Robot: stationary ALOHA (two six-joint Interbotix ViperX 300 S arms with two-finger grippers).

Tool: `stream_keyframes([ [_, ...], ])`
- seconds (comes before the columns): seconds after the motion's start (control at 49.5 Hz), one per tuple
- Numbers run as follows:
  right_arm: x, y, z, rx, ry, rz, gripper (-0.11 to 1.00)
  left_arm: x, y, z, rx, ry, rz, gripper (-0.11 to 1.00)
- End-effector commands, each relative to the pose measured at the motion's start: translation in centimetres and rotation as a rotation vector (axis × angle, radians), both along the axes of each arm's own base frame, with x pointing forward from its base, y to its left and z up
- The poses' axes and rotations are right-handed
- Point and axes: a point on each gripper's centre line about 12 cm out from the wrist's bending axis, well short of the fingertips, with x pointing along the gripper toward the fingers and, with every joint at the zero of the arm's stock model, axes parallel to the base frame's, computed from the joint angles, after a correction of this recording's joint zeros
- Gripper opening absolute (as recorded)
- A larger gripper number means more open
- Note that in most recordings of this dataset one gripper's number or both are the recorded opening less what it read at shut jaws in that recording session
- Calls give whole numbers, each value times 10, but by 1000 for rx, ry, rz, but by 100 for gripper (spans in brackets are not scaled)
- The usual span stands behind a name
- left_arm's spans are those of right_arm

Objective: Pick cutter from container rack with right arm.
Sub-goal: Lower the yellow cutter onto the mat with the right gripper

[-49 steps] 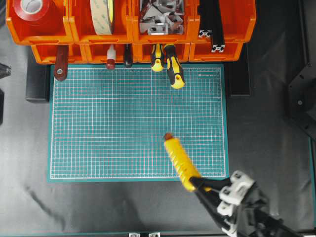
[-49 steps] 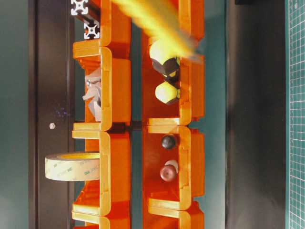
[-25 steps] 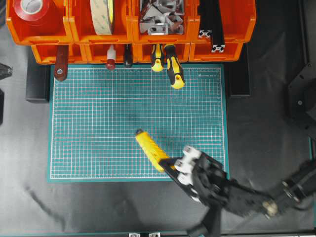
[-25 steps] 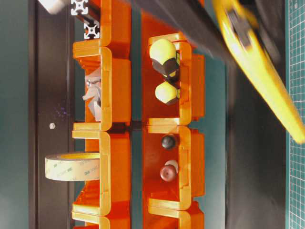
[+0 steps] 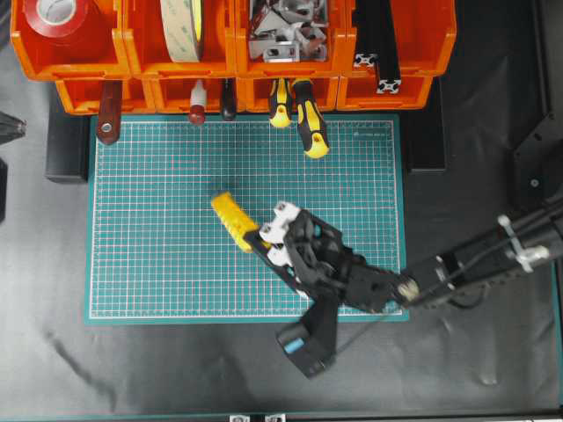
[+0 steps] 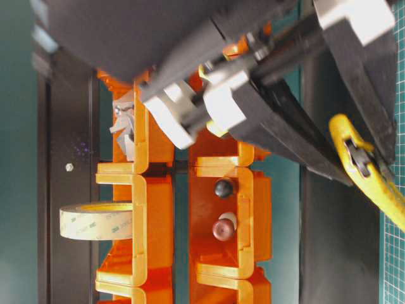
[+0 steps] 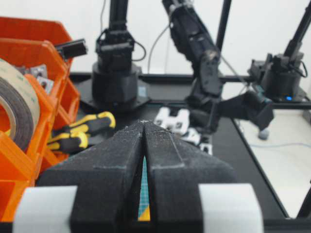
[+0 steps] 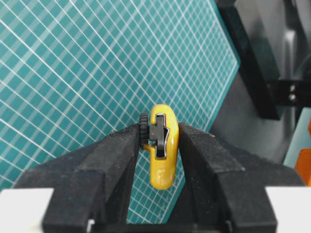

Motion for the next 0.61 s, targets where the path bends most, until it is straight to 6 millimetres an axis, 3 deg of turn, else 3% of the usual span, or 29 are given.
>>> stream_keyframes([
  [0.0, 7, 0, 9, 32, -28, 17, 27, 2, 0, 8, 3, -19, -1, 0],
  [0.586, -2, 2, -20, 89, 47, 43, 27, 3, -1, 6, -5, -9, -2, 0],
])
